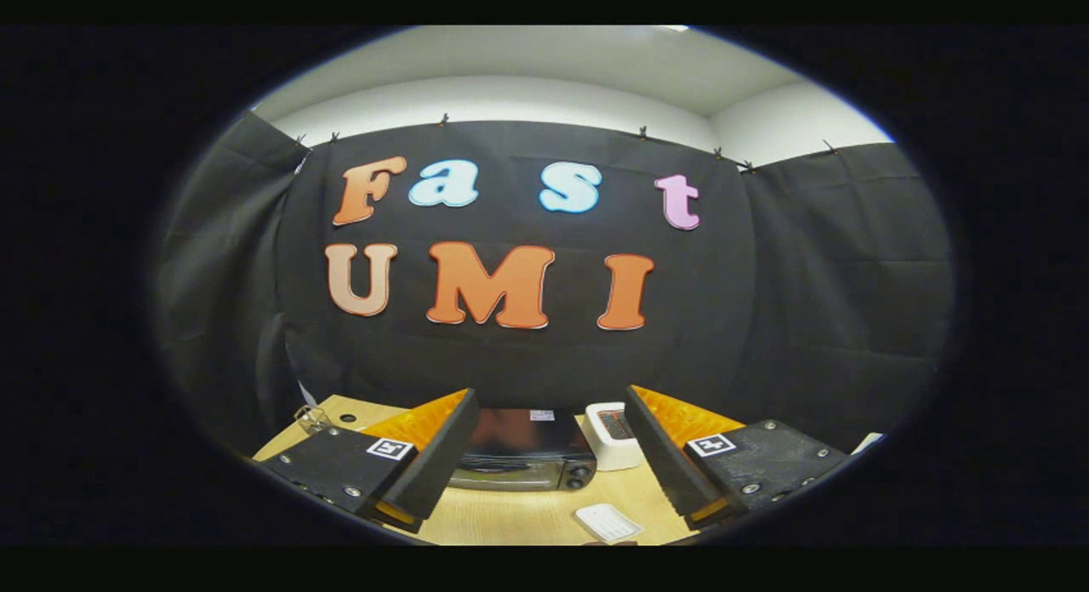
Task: Open the toaster oven, put the food inside, and close the toaster oven door.
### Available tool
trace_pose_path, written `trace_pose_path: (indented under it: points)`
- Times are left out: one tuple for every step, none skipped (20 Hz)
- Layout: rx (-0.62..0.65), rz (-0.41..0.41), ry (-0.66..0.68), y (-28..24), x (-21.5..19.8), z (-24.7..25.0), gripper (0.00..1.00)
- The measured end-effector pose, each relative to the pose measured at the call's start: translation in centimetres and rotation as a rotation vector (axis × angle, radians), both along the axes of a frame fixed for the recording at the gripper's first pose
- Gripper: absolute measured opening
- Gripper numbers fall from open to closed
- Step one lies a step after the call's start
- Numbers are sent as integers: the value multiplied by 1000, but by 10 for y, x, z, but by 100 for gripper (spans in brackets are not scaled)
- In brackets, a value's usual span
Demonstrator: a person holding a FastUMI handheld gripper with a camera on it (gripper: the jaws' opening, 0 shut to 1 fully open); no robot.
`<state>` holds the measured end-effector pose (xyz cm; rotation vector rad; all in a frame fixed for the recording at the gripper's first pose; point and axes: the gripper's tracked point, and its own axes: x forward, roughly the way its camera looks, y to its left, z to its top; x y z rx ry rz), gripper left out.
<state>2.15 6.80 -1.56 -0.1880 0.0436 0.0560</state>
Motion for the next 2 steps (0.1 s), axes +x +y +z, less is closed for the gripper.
trace_pose_path:
  points:
    - [11, -8, -4, -5, -4, 2, 100]
    - [23, -10, -2, -9, -7, 2, 100]
